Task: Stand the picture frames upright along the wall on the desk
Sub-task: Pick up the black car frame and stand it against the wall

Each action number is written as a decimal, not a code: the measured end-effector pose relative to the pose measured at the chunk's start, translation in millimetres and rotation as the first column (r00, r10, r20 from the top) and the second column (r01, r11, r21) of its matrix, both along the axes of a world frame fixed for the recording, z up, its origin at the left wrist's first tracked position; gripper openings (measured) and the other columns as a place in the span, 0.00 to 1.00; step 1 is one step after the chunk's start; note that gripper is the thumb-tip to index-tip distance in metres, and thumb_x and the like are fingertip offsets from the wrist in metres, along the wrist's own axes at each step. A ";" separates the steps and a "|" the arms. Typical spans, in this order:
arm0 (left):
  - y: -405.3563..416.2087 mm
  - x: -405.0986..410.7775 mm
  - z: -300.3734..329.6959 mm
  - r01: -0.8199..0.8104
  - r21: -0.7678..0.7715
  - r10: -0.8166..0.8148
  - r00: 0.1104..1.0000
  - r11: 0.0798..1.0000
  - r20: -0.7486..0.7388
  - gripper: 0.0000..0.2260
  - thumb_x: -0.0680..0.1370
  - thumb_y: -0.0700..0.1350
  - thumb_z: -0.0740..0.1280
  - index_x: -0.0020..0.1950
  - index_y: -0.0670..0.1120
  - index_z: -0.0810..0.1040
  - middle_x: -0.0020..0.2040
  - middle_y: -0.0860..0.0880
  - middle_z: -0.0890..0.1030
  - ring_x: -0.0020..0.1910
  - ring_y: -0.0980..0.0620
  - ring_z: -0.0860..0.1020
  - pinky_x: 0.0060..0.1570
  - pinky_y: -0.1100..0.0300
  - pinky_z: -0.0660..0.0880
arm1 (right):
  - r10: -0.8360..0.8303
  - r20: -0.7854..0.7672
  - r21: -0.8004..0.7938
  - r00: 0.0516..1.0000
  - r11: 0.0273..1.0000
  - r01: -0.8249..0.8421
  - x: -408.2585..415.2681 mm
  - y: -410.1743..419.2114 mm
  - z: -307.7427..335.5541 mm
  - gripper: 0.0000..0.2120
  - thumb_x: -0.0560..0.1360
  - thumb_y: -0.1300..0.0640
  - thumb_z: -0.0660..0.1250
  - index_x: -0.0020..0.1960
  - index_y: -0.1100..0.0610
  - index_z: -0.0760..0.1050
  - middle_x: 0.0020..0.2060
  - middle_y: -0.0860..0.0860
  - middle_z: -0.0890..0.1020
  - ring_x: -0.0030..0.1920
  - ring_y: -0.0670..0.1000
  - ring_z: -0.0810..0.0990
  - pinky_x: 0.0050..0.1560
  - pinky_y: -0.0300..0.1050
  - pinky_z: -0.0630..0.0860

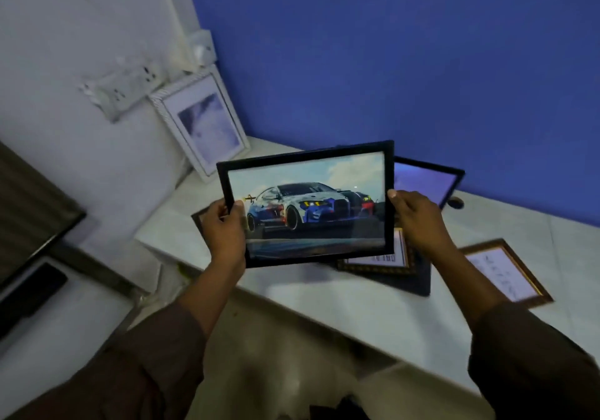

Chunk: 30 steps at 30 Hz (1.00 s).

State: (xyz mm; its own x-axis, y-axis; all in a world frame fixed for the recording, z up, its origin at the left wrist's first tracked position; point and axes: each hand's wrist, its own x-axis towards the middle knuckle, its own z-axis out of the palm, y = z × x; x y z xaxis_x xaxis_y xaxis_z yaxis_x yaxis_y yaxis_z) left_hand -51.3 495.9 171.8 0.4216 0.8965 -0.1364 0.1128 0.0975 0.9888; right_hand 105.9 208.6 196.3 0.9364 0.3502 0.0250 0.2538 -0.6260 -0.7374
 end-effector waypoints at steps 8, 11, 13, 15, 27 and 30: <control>101.7 57.6 69.3 -0.091 0.171 0.086 0.996 0.981 0.036 0.13 0.80 0.46 0.65 0.63 0.47 0.81 0.57 0.47 0.83 0.53 0.48 0.82 0.54 0.53 0.81 | 0.153 0.178 0.077 0.972 0.983 -0.169 67.4 96.7 57.9 0.20 0.84 0.48 0.60 0.38 0.56 0.74 0.33 0.56 0.82 0.37 0.56 0.83 0.44 0.53 0.78; 127.3 85.2 92.2 -0.118 0.183 0.104 0.991 0.976 0.083 0.13 0.80 0.45 0.65 0.64 0.48 0.80 0.57 0.48 0.83 0.53 0.49 0.82 0.54 0.53 0.81 | 0.184 0.168 0.142 0.969 0.968 -0.208 101.7 127.0 74.3 0.16 0.84 0.49 0.61 0.45 0.57 0.80 0.38 0.56 0.84 0.39 0.52 0.85 0.46 0.52 0.83; 139.4 99.0 102.7 -0.114 0.191 0.094 0.990 0.975 0.109 0.13 0.81 0.46 0.64 0.64 0.49 0.79 0.55 0.50 0.83 0.53 0.53 0.82 0.50 0.55 0.82 | 0.191 0.188 0.138 0.963 0.966 -0.219 118.5 143.5 81.2 0.14 0.84 0.50 0.62 0.46 0.56 0.79 0.39 0.56 0.84 0.38 0.49 0.84 0.44 0.51 0.82; 152.1 114.7 108.3 -0.113 0.224 0.088 0.989 0.968 0.120 0.13 0.82 0.46 0.63 0.65 0.51 0.78 0.55 0.52 0.82 0.53 0.55 0.81 0.49 0.58 0.80 | 0.191 0.216 0.132 0.958 0.966 -0.222 136.3 160.0 85.7 0.15 0.84 0.50 0.62 0.45 0.57 0.79 0.38 0.56 0.84 0.37 0.49 0.84 0.47 0.53 0.83; 235.9 230.1 63.0 0.180 0.234 -0.151 0.979 0.955 -0.138 0.20 0.78 0.45 0.63 0.71 0.50 0.69 0.64 0.47 0.79 0.60 0.47 0.78 0.63 0.47 0.76 | 0.077 0.209 0.001 0.975 0.997 -0.079 243.4 233.6 51.8 0.15 0.84 0.49 0.61 0.49 0.57 0.81 0.38 0.57 0.85 0.40 0.58 0.84 0.45 0.53 0.81; 256.7 267.6 35.9 0.294 0.168 -0.277 0.953 0.941 -0.119 0.20 0.79 0.42 0.64 0.70 0.52 0.70 0.64 0.49 0.80 0.61 0.48 0.79 0.66 0.45 0.76 | 0.015 0.145 -0.080 0.989 0.997 -0.003 268.4 250.3 23.7 0.16 0.84 0.51 0.61 0.45 0.61 0.79 0.37 0.58 0.84 0.41 0.61 0.83 0.41 0.52 0.79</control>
